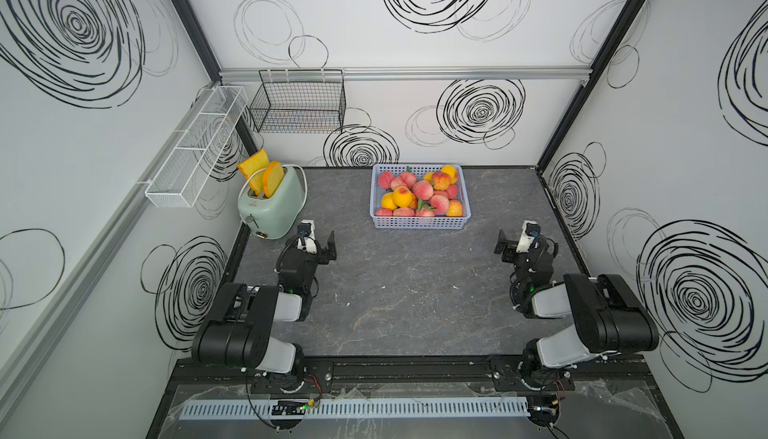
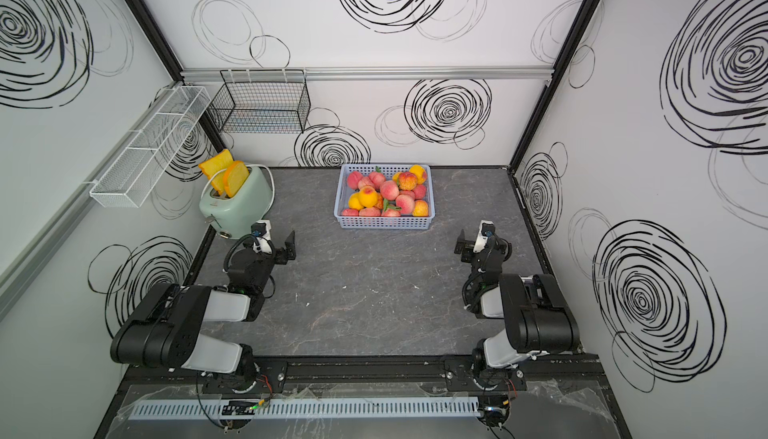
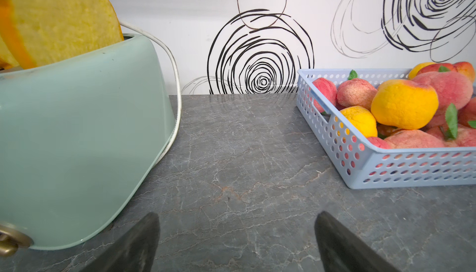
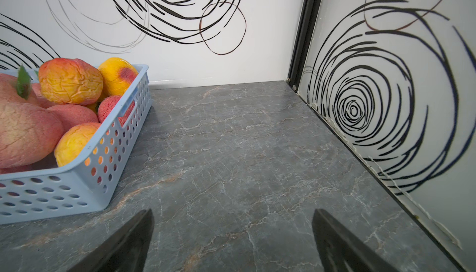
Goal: Put the peaches into the basket
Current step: Reset both arms
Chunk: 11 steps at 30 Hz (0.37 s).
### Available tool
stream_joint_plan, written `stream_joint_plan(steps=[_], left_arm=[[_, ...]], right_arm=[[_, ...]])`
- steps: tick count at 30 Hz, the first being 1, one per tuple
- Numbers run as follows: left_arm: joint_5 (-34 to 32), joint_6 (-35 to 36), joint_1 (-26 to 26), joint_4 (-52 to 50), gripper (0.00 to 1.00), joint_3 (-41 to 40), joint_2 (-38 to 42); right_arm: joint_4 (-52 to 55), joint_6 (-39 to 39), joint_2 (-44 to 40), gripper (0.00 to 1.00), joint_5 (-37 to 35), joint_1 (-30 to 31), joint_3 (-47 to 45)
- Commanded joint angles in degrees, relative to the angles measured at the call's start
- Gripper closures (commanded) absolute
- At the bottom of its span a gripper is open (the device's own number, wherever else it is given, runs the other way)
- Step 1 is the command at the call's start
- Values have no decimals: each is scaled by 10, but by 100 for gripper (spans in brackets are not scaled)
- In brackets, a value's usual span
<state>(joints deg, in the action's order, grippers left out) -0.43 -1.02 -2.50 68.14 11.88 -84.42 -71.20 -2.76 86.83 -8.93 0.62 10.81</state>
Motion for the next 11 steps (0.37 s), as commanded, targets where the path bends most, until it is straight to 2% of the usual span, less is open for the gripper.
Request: stream_joint_plan(steps=[1, 7, 11], left_arm=[[-5, 11, 0, 44, 3, 3, 6], [-3, 10, 1, 41, 2, 5, 6], [6, 25, -8, 65, 2, -12, 12]], right_arm=[[-29, 7, -3, 1, 0, 3, 0], [-11, 0, 2, 1, 32, -10, 10], [-12, 32, -2, 1, 72, 0, 8]])
